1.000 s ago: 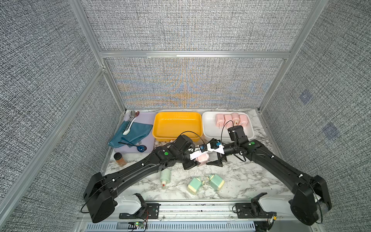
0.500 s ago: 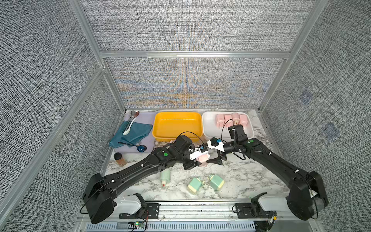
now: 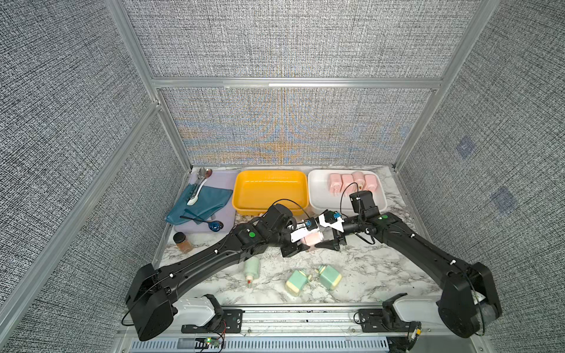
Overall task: Place the pencil sharpeners by color into the storage box
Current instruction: Pick up the pencil sharpener from the center of the board.
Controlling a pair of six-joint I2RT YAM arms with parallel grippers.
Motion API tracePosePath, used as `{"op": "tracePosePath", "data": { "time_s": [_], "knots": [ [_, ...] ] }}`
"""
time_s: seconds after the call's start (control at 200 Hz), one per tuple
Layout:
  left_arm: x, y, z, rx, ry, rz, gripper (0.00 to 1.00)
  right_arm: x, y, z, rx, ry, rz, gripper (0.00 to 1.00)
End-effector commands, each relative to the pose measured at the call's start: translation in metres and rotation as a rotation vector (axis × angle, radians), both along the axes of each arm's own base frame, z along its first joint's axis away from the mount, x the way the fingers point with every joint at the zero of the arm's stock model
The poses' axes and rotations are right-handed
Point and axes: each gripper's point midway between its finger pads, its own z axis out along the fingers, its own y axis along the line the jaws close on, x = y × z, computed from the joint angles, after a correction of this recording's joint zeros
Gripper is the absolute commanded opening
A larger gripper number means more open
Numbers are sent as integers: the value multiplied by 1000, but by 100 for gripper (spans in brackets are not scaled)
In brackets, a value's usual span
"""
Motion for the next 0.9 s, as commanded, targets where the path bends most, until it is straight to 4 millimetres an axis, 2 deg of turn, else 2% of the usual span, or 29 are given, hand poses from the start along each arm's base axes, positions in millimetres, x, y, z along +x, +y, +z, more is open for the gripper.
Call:
{"op": "tracePosePath", "data": {
  "time_s": [0.0,0.195,0.31,0.36,0.4,0.435,0.45,0.51,0.575,0.595,0.751,0.896],
  "knots": [
    [-1,-9,10,-45,-10,-28,0,-4,4,5,28,9,40,81],
    [3,-10,9,-39,-16,-17,0,-5,4,-2,7,51,42,50],
    [5,-10,8,-35,-14,-5,8,-5,3,-1,5,55,33,37],
    [7,-10,7,-36,-12,3,18,-4,2,0,7,50,31,31],
    [8,-11,7,-40,-11,9,29,-3,2,2,10,39,29,23],
    [9,-12,6,-45,-8,20,42,-2,1,4,15,29,24,10],
    [10,-12,7,-49,-9,26,47,-1,1,5,16,25,21,0],
    [13,-12,5,-59,-4,43,75,3,-2,8,21,6,0,0],
    [15,-12,5,-75,5,54,88,6,-6,12,35,-15,-22,0],
    [15,-11,4,-81,9,56,98,8,-7,14,43,-22,-32,0],
    [13,-7,12,-161,48,50,99,24,-15,23,69,-67,-139,0],
    [12,0,19,-222,46,62,99,46,-22,27,74,-112,-290,0]
  ]
}}
